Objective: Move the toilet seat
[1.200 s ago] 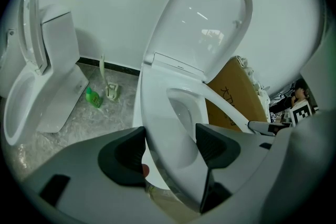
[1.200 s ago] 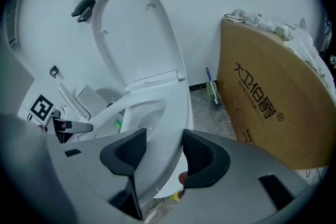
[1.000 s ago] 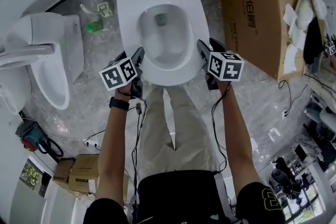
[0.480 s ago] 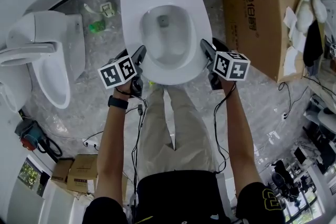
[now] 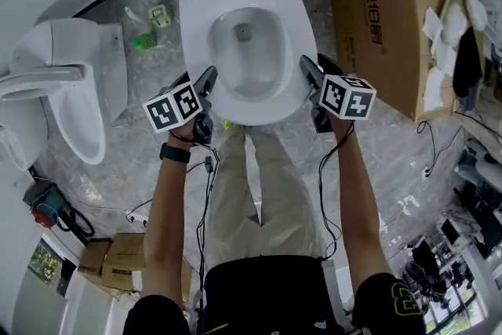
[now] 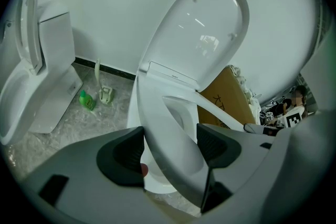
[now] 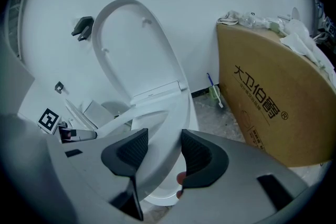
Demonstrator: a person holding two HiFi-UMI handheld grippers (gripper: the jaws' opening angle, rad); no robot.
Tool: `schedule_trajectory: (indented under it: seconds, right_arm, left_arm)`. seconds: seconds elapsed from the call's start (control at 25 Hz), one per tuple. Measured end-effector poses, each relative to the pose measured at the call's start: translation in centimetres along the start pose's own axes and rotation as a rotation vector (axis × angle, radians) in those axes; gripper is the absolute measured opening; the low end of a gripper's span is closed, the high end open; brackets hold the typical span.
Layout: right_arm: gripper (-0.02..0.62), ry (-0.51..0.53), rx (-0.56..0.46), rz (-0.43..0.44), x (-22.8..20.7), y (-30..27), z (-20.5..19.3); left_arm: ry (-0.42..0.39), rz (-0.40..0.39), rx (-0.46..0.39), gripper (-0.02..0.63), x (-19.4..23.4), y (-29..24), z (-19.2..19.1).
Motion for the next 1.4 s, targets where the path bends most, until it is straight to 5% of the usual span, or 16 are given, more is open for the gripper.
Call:
schedule_trajectory:
  seconds: [1.4]
  right_arm:
    - [0.233,-0.132,-0.125,0.058,0.6,1.4,3.3]
  left_arm:
    - [0.091,-0.079,-0.088,0.344,-1.1,1.3,3.2]
Point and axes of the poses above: the fingertips, and each gripper's own axes: y backward along the fingers, x to its left, z out of its top, the point moved 6 cm from there along y, backward along the fingers, and after that the axes turned 4 degrees about -z, right-handed, at the moved point
